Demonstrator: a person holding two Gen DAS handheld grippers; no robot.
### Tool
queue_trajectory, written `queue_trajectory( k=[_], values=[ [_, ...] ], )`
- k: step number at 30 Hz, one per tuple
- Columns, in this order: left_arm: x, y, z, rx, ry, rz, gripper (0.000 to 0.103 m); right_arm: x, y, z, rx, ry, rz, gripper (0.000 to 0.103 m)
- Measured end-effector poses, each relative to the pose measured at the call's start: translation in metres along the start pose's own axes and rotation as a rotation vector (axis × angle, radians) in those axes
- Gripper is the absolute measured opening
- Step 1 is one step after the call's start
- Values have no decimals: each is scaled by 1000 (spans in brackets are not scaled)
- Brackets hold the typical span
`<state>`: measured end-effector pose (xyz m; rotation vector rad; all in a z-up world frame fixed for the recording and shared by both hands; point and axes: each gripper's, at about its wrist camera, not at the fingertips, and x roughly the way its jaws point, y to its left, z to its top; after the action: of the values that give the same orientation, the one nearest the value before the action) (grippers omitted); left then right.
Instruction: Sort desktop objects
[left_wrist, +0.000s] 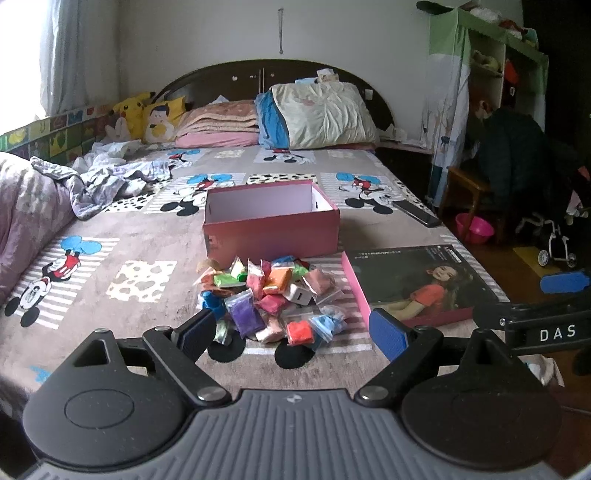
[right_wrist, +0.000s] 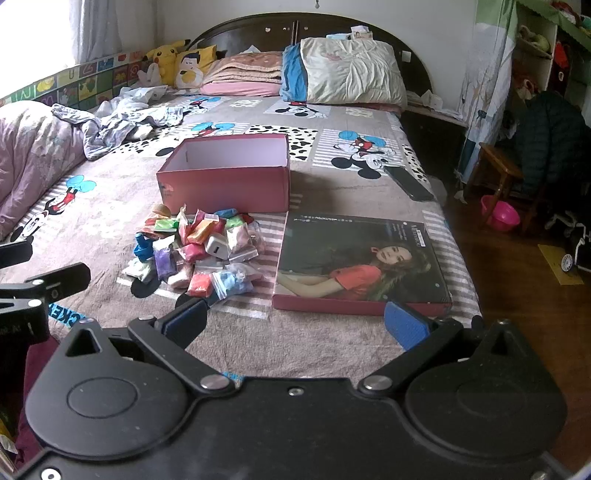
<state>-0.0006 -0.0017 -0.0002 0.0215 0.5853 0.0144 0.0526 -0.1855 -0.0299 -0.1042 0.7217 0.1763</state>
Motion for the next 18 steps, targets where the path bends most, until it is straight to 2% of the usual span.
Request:
queue_trajectory(
  k=[7, 18],
  values=[
    [2, 2, -5, -28, 30, -31, 90, 4, -1, -1, -4, 3, -6, 102],
    [6, 0, -4, -23, 40, -23, 90, 3, -4, -2, 7, 3, 2, 102]
  ],
)
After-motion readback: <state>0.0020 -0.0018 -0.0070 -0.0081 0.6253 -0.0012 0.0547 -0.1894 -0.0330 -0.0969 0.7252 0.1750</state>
